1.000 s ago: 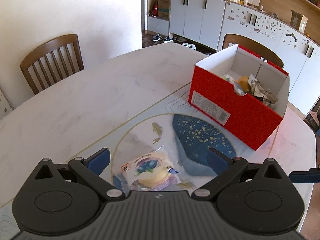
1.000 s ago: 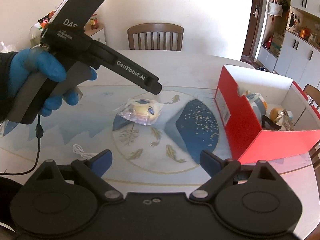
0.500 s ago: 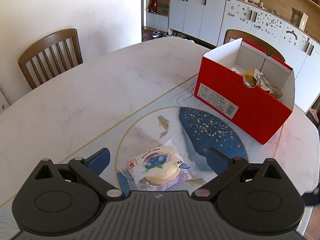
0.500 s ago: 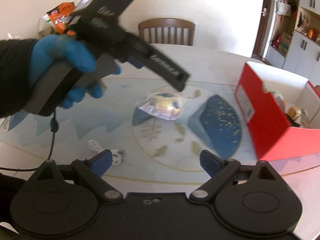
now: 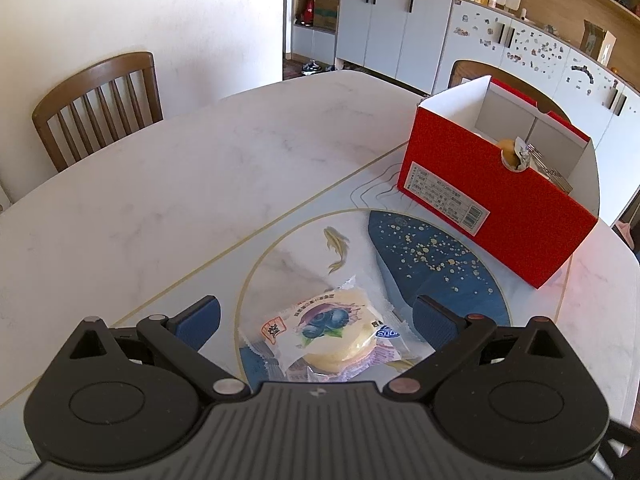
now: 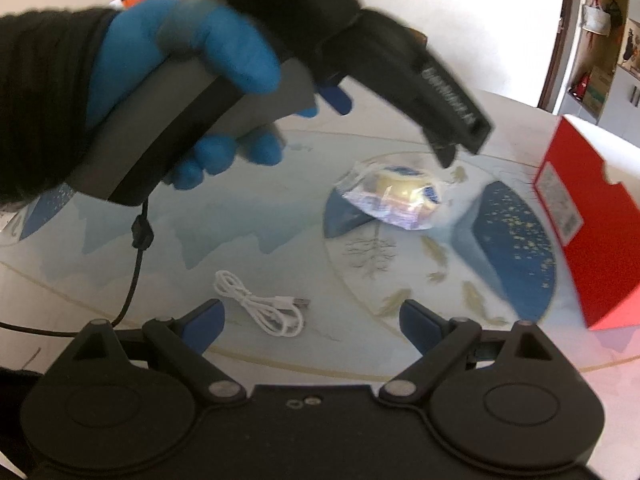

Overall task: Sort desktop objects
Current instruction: 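Move the left tool over the wrapped bun while the right tool hovers nearby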

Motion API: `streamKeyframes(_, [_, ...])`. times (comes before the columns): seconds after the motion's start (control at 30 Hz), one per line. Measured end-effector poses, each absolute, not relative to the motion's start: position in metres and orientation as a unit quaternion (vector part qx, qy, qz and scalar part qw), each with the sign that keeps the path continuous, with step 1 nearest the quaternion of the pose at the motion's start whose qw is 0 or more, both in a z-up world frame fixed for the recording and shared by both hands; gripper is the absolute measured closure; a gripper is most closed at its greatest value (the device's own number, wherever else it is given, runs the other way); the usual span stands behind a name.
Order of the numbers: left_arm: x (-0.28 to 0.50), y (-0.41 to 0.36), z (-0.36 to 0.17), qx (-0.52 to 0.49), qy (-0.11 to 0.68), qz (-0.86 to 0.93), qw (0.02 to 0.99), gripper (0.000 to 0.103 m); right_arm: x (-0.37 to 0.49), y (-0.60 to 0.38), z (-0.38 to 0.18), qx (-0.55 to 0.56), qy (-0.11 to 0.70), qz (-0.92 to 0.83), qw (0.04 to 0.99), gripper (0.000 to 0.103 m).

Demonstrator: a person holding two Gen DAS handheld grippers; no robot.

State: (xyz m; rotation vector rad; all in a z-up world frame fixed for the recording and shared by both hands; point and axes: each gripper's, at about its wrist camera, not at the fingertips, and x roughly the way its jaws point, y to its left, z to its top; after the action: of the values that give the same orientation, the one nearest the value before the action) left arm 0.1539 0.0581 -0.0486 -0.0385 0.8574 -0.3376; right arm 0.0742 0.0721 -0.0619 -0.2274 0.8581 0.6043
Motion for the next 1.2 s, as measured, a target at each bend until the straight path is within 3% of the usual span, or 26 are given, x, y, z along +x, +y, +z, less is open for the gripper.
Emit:
streamKeyframes(0.7, [0.168,0.062,-0.058,-0.028,0.412,-0.158,0.897,0.000,0.085,0.099,-0.095,-0.137,0.403,0.290,0.857,0.011])
streamKeyframes(1.2, [0.172,0.067,-0.063,-0.033,0.414,-0.148,0.898,0.000,0.113,0.055,-0.092,-0.110,0.406,0.183,0.888,0.033])
